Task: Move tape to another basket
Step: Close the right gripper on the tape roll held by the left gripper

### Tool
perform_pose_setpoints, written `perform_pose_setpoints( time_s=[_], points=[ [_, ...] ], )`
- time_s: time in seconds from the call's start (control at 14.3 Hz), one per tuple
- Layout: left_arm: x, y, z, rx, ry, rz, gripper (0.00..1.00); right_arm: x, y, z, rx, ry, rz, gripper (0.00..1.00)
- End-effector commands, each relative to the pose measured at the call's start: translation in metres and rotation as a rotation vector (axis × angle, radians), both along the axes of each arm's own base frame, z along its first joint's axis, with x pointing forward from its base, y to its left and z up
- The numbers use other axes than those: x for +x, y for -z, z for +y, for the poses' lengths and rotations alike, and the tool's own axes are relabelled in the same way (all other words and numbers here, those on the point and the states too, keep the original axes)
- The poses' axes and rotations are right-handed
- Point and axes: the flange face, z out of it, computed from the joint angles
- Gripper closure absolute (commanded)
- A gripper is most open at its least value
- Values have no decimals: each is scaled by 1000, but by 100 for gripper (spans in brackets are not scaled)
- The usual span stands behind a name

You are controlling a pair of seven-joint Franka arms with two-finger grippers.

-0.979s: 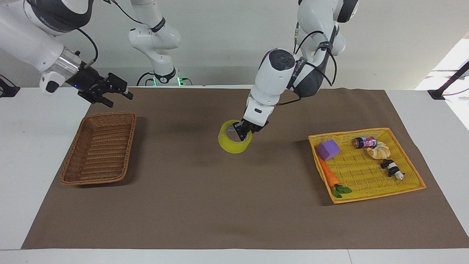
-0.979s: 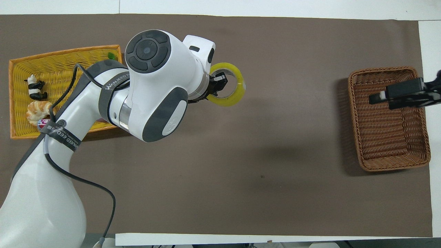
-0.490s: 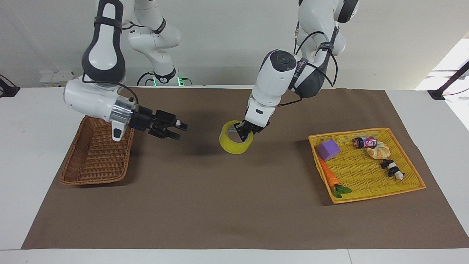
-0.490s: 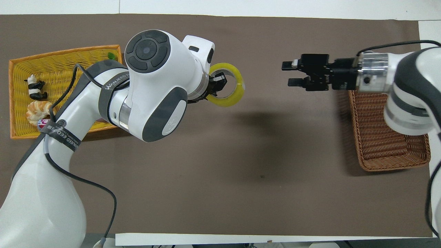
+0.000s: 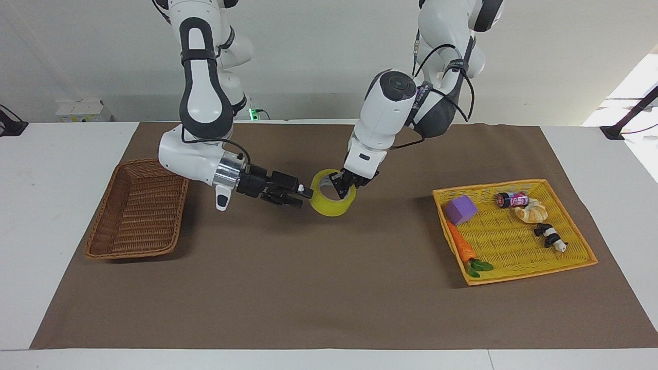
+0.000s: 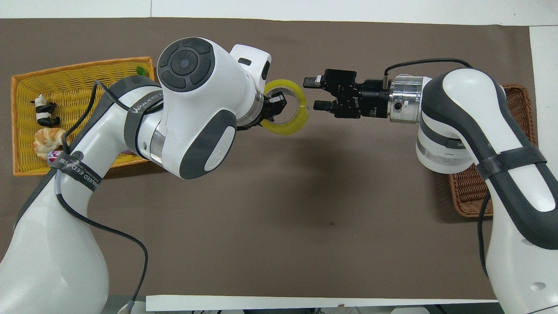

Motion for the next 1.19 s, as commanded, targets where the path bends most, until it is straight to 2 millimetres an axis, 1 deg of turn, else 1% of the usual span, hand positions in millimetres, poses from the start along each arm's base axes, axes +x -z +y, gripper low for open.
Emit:
perform_pose_setpoints(
  time_s=[0.0,0.14,0.21,0.28,0.35,0.42,0.49,0.56,0.63,0.7,0.77,0.91,0.98,1.05,1.12],
  points=[
    [-8,-4,5,-16,11,-7,100,-5,-3,12,8,6,-6,1],
    [-7,-3,6,-16,9,-7,100,-5,-2,12,1,-1,-13,1],
    [-8,-3,6,-13,12,-5,100,-5,-2,12,-3,-5,-19,4],
    [-9,-5,5,-15,13,-8,100,-6,-2,12,-10,-17,-34,20],
    [-9,-6,6,-16,12,-9,100,-6,-2,11,-10,-21,-34,46],
    [-9,-5,6,-14,12,-6,100,-6,-2,12,-10,-23,-35,62],
    [-9,-5,6,-13,12,-5,100,-7,-1,12,-9,-25,-32,73],
    [-8,-4,7,-12,11,-4,100,-7,-1,12,-10,-25,-32,81],
    [-10,-3,7,-10,13,-2,100,-8,-1,12,-11,-28,-34,91],
    [-10,-3,7,-12,12,-2,100,-8,-1,12,-14,-30,-37,98],
    [-10,-3,7,-11,12,-3,100,-8,0,11,-19,-34,-39,100],
    [-10,-4,7,-10,13,0,100,-7,0,11,-39,-55,-47,100],
    [-9,-5,7,-14,10,-3,92,-7,-1,10,-41,-55,-49,100],
    [-8,-7,7,-21,7,-2,63,-8,0,10,-39,-61,-45,100],
    [-6,-11,7,-19,5,-9,1,-8,-1,8,-44,-66,-46,100]
  ],
)
